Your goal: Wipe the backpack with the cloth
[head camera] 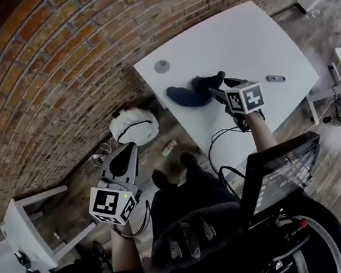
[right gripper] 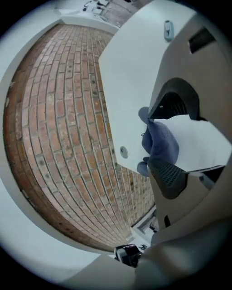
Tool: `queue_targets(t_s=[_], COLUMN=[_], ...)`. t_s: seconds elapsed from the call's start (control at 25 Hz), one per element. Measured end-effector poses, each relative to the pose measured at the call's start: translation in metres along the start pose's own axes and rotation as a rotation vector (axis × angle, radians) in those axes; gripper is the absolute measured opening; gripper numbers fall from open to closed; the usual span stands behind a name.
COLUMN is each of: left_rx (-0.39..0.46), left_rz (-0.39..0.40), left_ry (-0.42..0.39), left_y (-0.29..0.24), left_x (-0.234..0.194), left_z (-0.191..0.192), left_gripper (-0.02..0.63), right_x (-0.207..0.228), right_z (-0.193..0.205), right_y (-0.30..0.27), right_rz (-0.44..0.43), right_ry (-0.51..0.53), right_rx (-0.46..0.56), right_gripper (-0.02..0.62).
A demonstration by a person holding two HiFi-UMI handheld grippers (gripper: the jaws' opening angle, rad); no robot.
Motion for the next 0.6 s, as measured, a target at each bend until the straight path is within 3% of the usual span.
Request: queue_targets(t_s=[0.24,0.32,0.36,0.44,0.6], left_rx=[0.015,0.032,0.041,0.060,0.101], left_rz=[0.059,0.082,0.092,0.114,0.163], left_ry=[-0.028,-0.030,-0.028,-0.016,0.010], left_y=[0.029,0.044,0.053,0.071,0.103], left_x=[-0.009,-0.011,-0.012,-0.013,-0.014], left_z=[0.007,0.014,0.019,0.031,0.051], left_gripper=[-0.003,-0.003,-0.003,-0.003,-0.003], right_x=[-0.011,-0.041,-0.061,-0.100,-0.176], right_z=[-0.003,-0.010,-0.013,-0.015,-0.005], right_y=[0.063,0.089,0.099,0.114,0.131], right_rz=[0.243,0.206,0.163,0.118,0.062], right_ry=[0.133,0.148,0.138,0.138,0.204], right_rx=[0.010,0.088,0.138,0.213,0.247], right_gripper=[0.261,0.243,0.183,0.000,0.000])
Point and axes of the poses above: the fingertips, and each gripper's own axes: y backward along the fingers, x to its right, z out of its underside, the point moved 6 cm from there along y, backward along the fingers, and after that the axes turned 5 degrees about -x, right-handed, at the moved point
